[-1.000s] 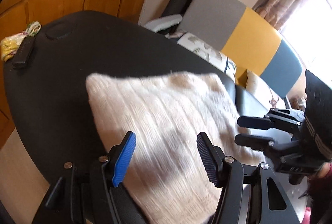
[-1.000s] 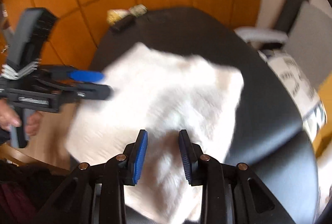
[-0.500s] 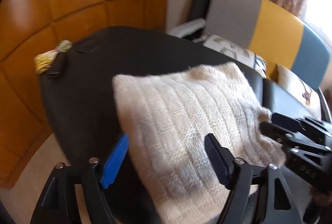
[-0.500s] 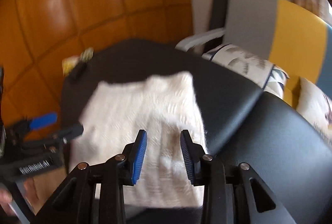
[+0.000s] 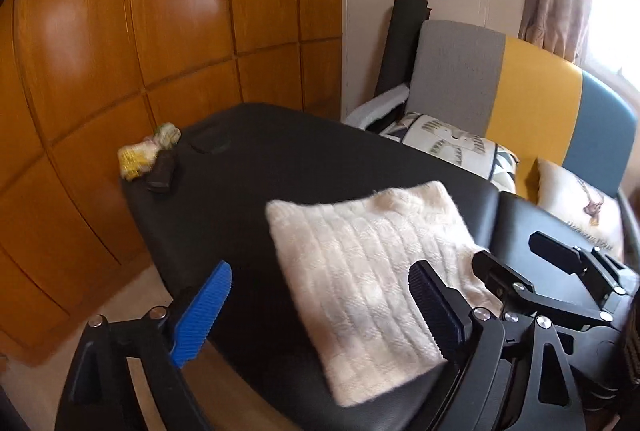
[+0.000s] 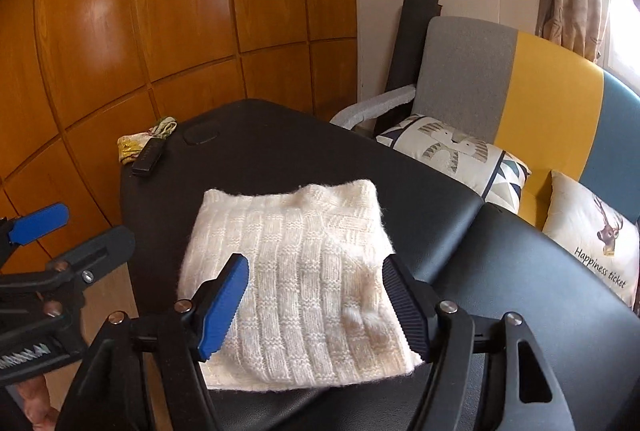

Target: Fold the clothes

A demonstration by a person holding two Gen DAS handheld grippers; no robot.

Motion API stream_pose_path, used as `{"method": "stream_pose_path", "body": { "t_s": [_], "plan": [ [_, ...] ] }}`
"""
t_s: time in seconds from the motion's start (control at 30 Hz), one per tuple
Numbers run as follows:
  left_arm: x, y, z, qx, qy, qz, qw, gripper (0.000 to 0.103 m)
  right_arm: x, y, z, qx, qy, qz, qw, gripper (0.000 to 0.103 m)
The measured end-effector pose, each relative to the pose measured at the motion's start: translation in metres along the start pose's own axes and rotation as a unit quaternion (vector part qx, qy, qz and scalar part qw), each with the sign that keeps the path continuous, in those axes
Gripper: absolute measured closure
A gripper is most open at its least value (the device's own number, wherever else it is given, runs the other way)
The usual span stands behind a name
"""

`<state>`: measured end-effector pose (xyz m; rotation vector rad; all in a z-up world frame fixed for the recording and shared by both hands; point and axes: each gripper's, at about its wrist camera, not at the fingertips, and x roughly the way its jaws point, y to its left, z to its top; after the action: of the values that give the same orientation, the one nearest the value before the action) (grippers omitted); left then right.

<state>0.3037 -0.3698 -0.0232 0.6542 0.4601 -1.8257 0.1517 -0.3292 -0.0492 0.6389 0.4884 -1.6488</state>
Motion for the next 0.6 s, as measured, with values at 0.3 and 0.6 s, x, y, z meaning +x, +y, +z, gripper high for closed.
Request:
{"method": "stream_pose_path", "body": {
  "t_s": [0.3, 0.6],
  "plan": [
    [-0.002, 0.008, -0.003, -0.022, -0.004, -0.013, 0.9997, 0.012, 0.006, 0.011, -0.002, -0.028, 0.015, 0.000, 0.999, 0.032],
    [0.007, 0.010, -0.008, -0.024, 0.008, -0.009, 0.9996, 0.015, 0.015, 0.007, -0.008, -0.023, 0.027, -0.001, 0.999, 0.031]
  ]
}}
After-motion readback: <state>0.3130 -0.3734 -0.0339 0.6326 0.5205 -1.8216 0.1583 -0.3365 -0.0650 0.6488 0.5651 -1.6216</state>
